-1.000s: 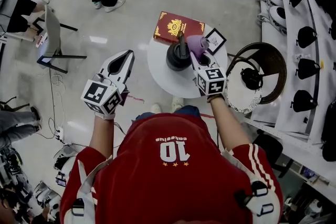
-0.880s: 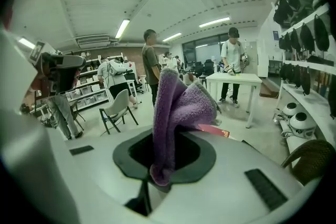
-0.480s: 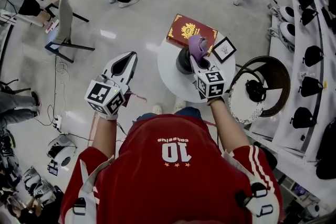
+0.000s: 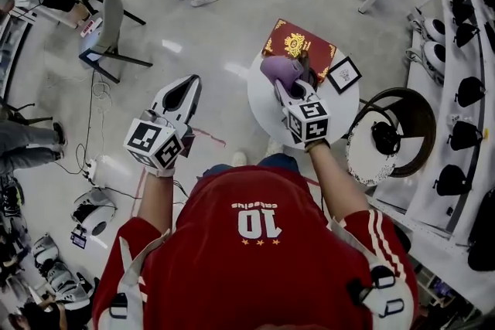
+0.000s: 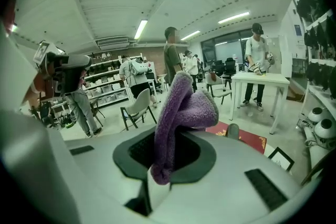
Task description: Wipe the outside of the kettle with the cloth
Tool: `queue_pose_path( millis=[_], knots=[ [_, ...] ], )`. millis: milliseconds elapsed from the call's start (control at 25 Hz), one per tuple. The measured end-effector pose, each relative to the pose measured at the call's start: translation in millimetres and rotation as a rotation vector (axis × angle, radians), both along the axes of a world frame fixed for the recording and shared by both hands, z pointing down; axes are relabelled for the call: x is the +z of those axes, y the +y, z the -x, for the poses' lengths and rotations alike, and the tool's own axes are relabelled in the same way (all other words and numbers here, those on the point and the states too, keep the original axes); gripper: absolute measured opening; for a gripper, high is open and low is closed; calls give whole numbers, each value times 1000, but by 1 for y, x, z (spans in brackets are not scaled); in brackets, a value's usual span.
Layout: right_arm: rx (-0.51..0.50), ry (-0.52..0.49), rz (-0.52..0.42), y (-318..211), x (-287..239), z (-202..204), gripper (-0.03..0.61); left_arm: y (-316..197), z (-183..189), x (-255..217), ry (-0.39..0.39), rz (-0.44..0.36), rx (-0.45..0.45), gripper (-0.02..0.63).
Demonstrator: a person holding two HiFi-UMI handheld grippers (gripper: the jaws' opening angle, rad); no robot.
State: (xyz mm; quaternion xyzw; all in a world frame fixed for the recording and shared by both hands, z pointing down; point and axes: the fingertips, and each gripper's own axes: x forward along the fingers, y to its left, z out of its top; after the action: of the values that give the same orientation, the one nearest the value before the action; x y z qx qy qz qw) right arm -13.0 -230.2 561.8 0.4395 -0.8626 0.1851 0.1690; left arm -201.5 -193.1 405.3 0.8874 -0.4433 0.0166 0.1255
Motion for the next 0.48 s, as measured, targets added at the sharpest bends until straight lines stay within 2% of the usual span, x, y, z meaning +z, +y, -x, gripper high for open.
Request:
queue_pose_path(
  millis=[200, 480],
  knots=[
    [2, -11, -29, 11, -9, 21, 58, 9, 16, 0, -5, -1, 6, 8],
    [204, 54, -39, 0, -5, -15, 58, 20, 25, -2, -7, -13, 29, 8]
  ],
)
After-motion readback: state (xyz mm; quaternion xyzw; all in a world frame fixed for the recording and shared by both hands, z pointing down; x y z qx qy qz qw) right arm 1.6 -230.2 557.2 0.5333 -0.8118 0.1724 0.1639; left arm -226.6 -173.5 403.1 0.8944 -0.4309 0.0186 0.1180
